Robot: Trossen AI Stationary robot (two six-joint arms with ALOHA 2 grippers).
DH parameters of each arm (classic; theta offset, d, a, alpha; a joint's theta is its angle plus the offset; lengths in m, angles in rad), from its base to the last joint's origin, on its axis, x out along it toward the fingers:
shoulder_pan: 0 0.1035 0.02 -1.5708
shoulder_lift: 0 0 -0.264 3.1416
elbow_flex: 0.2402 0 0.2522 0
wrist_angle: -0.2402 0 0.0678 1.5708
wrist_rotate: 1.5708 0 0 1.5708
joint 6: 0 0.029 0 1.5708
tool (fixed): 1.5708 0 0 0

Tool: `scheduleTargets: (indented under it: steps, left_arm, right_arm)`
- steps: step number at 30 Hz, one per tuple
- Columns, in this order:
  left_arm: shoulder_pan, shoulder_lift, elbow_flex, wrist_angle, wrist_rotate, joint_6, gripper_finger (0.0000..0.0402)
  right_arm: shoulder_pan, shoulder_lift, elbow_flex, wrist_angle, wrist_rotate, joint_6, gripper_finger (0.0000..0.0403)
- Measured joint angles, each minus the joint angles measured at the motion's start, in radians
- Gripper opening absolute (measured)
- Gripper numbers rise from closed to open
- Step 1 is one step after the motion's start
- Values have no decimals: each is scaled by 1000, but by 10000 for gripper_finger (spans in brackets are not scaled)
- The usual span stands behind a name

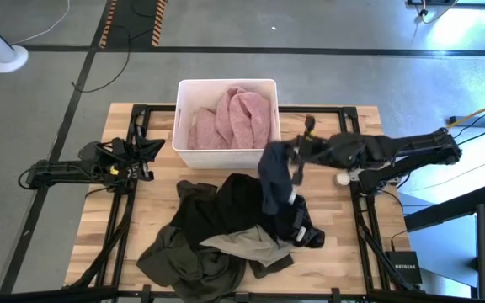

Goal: Sort clothes
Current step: Put the blue boxer into the white laundry organizer

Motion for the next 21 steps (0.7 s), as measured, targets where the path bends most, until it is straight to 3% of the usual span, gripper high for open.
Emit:
scheduleTargets:
  steps: [10,14,21]
  left_arm:
    - [0,0,0,0,0,5,0]
    - [0,0,0,1,0,5,0]
    - [0,0,0,2,0,6,0]
  right_arm:
    - [-126,19,119,211,-4,-190,19]
    - [-203,34,140,330,-63,-228,18]
    - [-339,129,214,376,-134,-230,18]
